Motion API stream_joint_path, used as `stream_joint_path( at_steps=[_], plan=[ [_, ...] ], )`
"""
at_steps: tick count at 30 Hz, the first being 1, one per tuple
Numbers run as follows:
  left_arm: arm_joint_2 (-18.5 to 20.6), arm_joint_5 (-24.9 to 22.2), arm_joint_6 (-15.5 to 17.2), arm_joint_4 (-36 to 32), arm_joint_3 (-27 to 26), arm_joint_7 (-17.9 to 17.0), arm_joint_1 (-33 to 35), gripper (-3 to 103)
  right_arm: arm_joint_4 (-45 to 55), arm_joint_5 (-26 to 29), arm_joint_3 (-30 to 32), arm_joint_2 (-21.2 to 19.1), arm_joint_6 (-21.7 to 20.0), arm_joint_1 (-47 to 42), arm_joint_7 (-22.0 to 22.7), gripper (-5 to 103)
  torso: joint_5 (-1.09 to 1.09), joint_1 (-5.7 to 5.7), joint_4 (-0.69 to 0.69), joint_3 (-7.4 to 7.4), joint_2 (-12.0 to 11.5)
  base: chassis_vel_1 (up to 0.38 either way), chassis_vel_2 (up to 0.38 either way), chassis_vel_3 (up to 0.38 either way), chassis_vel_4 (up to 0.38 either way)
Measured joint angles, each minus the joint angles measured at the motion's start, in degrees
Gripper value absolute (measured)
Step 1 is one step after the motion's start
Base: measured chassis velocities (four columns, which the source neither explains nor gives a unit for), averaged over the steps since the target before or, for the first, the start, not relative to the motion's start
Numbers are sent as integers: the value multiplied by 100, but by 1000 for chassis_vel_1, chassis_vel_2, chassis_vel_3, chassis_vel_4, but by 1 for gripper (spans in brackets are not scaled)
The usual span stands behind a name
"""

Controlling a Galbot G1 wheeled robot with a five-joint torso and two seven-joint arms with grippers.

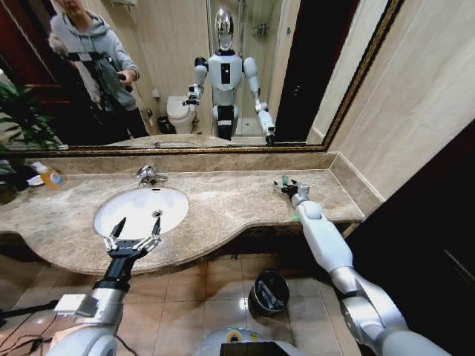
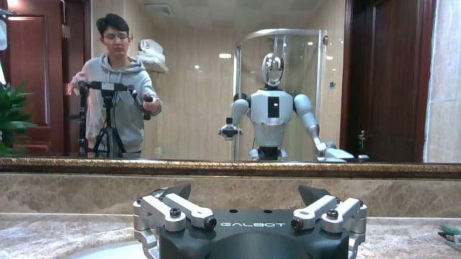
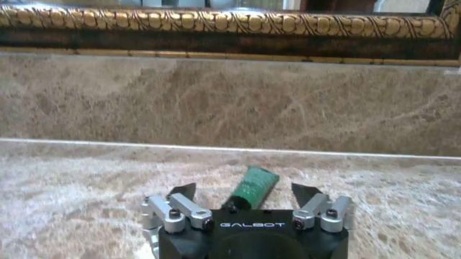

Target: Pick up the trash from the sink and place it in the trash bin.

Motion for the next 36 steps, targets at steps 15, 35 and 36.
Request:
stream_joint_path(
  at_steps=[15,35,36],
  plan=[
    [0,0,0,0,0,0,0,100,-6,-27,21,-28,78,-52,18,37,0,0,0,0,0,0,0,0,0],
    [0,0,1,0,0,0,0,100,1571,379,583,-334,303,-922,384,21,0,0,1,0,0,0,0,0,0],
    [1,0,0,0,0,-1,0,100,2037,542,697,-407,262,-1238,508,21,0,0,1,0,0,0,0,0,0]
  ],
)
